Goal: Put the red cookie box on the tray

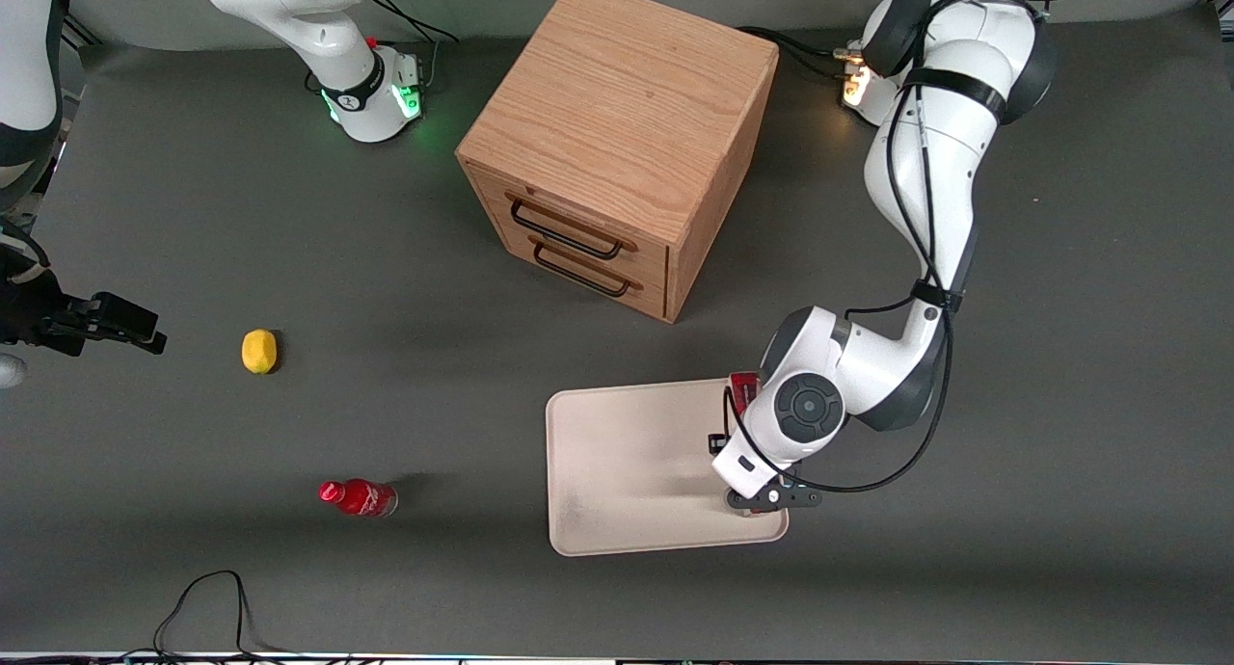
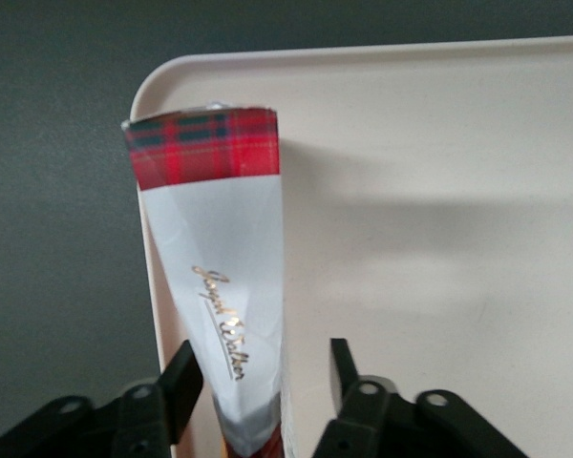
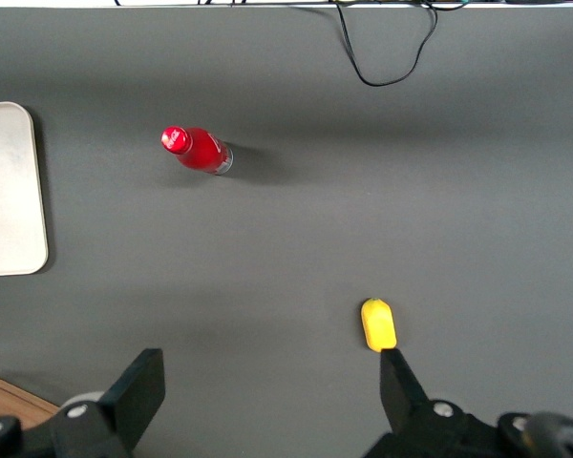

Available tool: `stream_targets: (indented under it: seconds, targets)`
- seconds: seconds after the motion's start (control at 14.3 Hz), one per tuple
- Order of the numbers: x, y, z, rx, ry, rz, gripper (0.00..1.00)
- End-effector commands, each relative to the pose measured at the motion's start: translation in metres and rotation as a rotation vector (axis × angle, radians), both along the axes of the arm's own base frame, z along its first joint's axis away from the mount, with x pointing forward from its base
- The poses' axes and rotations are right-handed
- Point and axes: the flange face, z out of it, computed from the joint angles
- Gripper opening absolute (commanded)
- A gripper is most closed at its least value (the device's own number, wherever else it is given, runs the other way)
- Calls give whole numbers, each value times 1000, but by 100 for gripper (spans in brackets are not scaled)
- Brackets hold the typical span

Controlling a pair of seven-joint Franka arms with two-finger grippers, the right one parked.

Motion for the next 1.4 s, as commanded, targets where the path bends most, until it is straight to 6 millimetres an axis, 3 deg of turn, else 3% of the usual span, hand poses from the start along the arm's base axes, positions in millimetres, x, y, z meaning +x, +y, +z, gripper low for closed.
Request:
stream_targets:
  seconds: [0.0, 0.14, 0.35, 0.56, 0.77, 1.05, 1.33]
  targets:
    - [3, 1, 41, 13, -47, 4, 100]
    - [-2, 19, 82, 18, -60, 15, 100]
    - [-13, 70, 150, 45, -65, 41, 100]
    - [-35, 144, 209, 16, -19, -22, 100]
    - [-75, 207, 271, 43, 20, 5, 100]
    - [-136, 238, 330, 83, 50, -42, 100]
    - [-198, 267, 369, 86, -3, -66, 100]
